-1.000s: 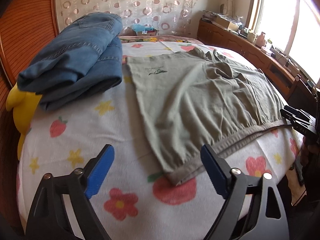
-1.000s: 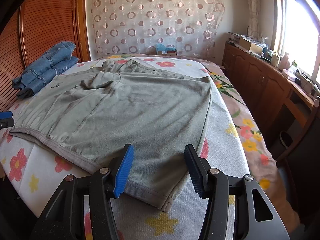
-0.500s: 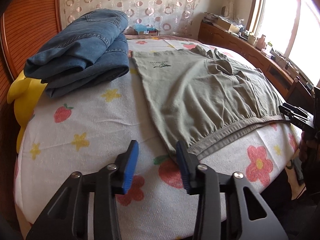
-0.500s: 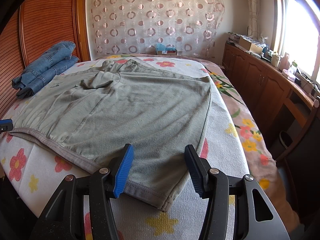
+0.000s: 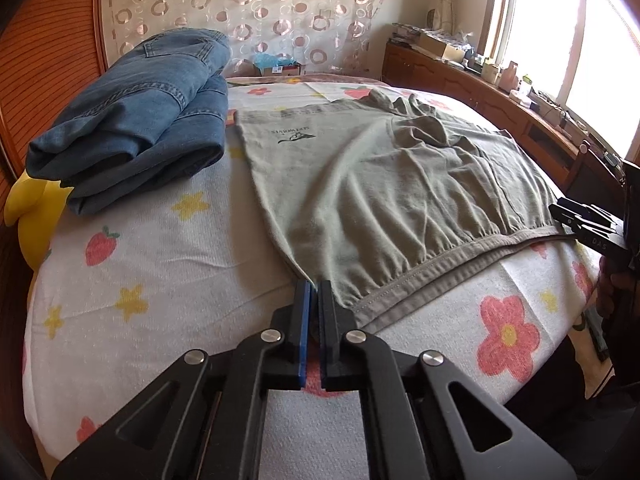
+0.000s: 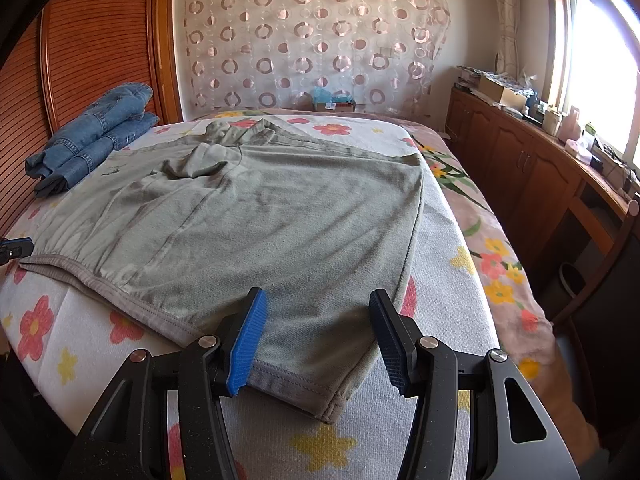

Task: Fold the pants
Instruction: 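Lift the hem with both grippers, fold it onto the waistband, open both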

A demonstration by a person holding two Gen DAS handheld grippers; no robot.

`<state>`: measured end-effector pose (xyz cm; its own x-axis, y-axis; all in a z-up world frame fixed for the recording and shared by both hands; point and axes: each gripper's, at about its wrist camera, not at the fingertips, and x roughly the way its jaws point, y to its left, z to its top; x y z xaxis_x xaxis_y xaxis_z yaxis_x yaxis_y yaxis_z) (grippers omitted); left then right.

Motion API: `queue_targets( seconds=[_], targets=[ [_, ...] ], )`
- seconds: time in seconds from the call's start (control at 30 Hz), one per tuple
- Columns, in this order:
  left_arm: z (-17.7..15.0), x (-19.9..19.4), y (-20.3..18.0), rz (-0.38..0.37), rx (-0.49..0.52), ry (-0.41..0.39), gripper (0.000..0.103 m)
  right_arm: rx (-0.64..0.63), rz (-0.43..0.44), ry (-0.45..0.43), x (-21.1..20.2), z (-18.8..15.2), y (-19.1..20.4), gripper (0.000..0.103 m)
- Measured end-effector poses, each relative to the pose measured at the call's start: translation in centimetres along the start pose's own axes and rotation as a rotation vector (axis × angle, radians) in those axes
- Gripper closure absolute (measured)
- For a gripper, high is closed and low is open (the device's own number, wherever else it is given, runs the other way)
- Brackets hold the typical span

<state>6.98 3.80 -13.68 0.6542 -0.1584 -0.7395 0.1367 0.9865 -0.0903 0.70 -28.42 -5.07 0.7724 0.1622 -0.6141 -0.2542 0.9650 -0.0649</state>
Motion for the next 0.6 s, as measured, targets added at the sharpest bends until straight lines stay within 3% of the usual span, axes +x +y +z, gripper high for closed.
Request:
queue_targets(
  seconds=[0.33, 0.6],
  targets=[
    [2.7, -1.3, -1.8, -0.020, 0.047, -0.060, 0.100, 0.012, 0.018, 0.015, -0.3, 0.1, -0.4, 0.048],
    [6.5, -1.6, -6.2, -0.075, 0.143, -0.106, 0.100, 0.035, 0.039, 0.006, -1.0, -0.4, -0.8, 0.048]
  ],
)
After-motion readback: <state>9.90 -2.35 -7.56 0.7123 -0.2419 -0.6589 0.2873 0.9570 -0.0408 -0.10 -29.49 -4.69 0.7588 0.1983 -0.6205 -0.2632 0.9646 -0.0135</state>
